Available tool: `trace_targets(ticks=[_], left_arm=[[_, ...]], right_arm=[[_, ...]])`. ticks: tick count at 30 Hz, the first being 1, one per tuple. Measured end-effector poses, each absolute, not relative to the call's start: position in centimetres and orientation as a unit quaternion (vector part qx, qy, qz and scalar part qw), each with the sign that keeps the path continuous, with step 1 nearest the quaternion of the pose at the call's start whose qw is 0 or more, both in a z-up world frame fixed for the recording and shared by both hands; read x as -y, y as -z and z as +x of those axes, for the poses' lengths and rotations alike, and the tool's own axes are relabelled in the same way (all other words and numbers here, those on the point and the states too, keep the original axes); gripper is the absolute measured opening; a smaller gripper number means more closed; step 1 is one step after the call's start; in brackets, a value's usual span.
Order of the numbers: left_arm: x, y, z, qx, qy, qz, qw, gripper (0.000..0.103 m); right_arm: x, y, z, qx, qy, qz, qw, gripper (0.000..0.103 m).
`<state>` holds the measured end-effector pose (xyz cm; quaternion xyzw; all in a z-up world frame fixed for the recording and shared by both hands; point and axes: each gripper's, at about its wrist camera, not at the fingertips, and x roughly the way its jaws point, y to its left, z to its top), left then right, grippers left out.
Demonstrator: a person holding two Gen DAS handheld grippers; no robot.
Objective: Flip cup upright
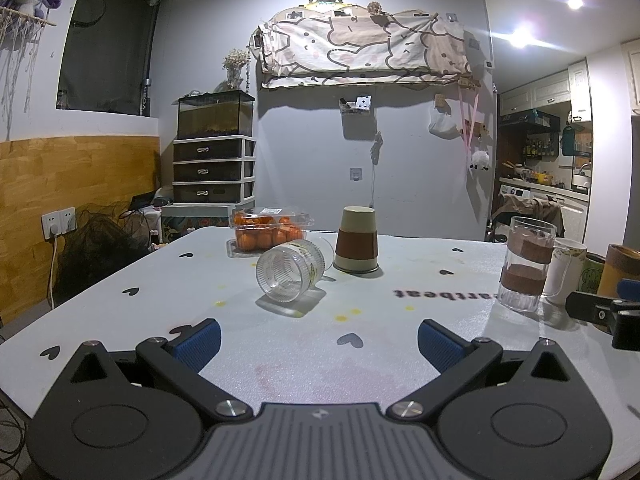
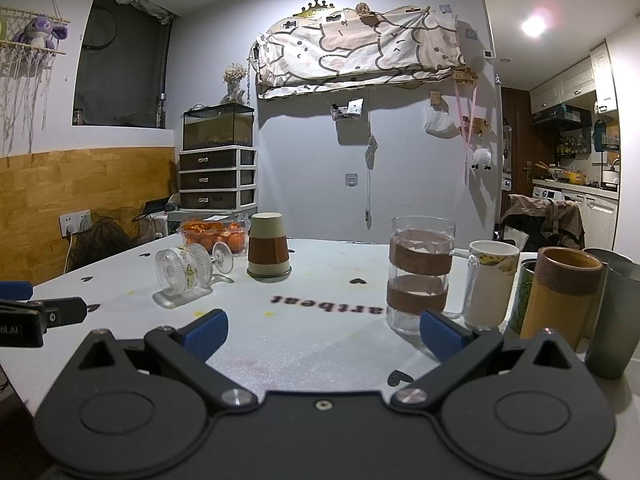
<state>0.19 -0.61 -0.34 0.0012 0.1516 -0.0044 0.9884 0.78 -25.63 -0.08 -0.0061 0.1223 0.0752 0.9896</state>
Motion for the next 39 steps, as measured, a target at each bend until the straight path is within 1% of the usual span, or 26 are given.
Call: trace_targets(ticks=[12, 16, 21, 27, 34, 39], left_arm=[[0.6, 0.3, 0.2, -0.152, 0.008, 0.001, 0.988, 0.103], [2.0, 0.7, 0.3, -0.152, 0.024, -0.001, 0.988, 0.103], [1.0, -0.4, 1.3, -0.149, 0.036, 0.003, 0.988, 0.103], [0.1, -0.9, 5.5, -0.136, 0.035, 0.011, 0.990, 0.103], [-1.9, -1.8, 12.6, -0.127, 0.039, 0.020, 0.991, 0.103], [-3.5, -1.7, 18.7, -0.165, 0.059, 0.023, 0.984, 0.102]], right_arm=[[25.5, -0.1, 0.8, -0.122, -0.075, -0.006, 0.990, 0.103], [25.4, 0.3, 0.8, -0.120, -0.075, -0.005, 0.990, 0.103], [25.9, -0.3, -0.3, -0.115, -0.077, -0.003, 0.990, 0.103], [25.6, -0.4, -1.4, -0.111, -0.083, -0.001, 0.990, 0.103], [25.4, 0.4, -2.2, -0.119, -0.103, 0.006, 0.987, 0.103], [25.6, 0.7, -2.5, -0.119, -0.109, 0.011, 0.987, 0.103]])
